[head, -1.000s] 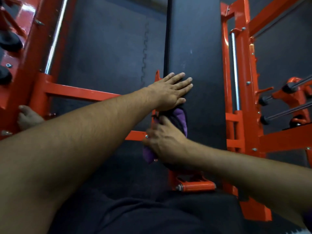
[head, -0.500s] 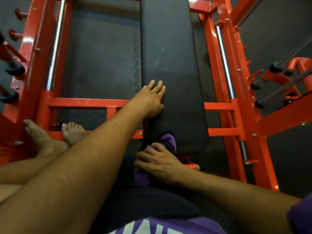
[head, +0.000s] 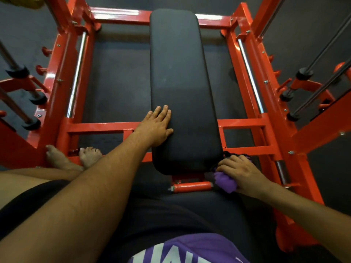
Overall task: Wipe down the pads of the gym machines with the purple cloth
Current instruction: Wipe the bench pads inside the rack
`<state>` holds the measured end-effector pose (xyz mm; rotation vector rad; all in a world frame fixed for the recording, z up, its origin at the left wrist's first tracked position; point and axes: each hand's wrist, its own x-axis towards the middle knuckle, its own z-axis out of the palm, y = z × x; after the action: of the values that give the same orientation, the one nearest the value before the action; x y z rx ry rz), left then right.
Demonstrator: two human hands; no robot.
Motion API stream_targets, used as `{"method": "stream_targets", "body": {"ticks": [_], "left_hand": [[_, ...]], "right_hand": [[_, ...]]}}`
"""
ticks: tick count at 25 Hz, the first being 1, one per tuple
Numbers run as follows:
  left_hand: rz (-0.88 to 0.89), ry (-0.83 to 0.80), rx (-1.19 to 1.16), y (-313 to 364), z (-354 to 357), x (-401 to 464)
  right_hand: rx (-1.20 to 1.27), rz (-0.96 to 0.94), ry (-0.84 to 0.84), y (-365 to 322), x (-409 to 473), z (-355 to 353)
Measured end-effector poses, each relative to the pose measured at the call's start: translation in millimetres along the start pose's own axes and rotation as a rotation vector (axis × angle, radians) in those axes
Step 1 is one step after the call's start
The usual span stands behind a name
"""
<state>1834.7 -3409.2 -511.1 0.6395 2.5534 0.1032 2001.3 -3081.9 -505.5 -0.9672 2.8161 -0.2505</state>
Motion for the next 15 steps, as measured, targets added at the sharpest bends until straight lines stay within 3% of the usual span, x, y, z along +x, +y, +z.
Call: {"method": "stream_targets", "body": {"ticks": [4,7,12,15], "left_hand": [[0.036,0.047,-0.039,7.2,1.2,9.1],[0.049,0.033,-0.044,16.7,2.2,15.6],[0.057,-0.022,-0.057,6.5,-2.7,21.5],[0.049,-0.058,-0.045,11.6,-4.1,21.9]], "right_hand": [[0.205,0.217,0.276,-19.9,18.4,-5.9],[0.260,0.327,0.275,-44.3,35.5,15.4],[0.451,0.471,0.299,-27.1,17.3,22.5],[0.642,0.695,0.367,-28.6,5.3,18.3]]}}
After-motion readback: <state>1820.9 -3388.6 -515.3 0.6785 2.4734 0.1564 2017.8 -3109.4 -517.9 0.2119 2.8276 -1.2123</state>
